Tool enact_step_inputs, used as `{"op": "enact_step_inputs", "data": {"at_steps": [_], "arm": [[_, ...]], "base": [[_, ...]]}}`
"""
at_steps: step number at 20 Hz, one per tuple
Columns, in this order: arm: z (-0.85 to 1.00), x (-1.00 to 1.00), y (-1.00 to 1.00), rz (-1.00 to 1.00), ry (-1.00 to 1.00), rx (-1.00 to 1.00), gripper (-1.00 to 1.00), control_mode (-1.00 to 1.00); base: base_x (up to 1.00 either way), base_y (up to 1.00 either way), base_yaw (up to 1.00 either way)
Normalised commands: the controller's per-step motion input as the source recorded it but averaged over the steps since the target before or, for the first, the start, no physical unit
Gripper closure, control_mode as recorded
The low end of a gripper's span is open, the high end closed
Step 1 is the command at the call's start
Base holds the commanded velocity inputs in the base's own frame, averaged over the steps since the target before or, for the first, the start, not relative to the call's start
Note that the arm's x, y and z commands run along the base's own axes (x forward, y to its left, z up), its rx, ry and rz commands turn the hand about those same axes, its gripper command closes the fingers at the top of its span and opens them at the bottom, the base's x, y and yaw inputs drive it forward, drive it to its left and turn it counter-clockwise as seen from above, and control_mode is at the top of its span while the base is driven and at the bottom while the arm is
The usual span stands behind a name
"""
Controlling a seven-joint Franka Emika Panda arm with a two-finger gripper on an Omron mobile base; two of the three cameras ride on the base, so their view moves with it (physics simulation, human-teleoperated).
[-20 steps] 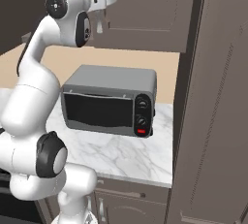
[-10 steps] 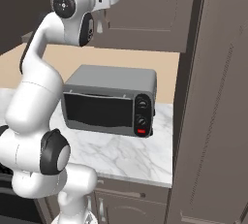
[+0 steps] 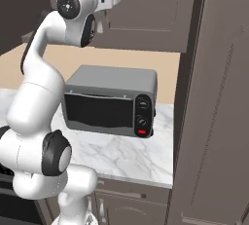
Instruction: The dining table condiment station is running low on mayonnaise. Refill the condiment station by opening the cabinet and taking the mayonnaise from the cabinet and placing it on the dining table.
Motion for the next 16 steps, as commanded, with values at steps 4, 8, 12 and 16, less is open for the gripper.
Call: {"op": "enact_step_inputs", "data": {"at_steps": [4, 8, 12, 16], "arm": [[-0.01, 0.11, -0.02, 0.08, -0.01, 0.00, 1.00, -1.00], [0.00, 0.03, -0.08, 0.13, -0.01, 0.00, 1.00, -1.00], [-0.01, 0.06, -0.11, 0.21, 0.00, 0.00, 1.00, -1.00], [-0.07, 0.23, 0.00, 0.18, 0.00, 0.00, 1.00, -1.00]], "base": [[0.00, 0.00, 0.00], [0.00, 0.00, 0.00], [0.00, 0.00, 0.00], [0.00, 0.00, 0.00]]}}
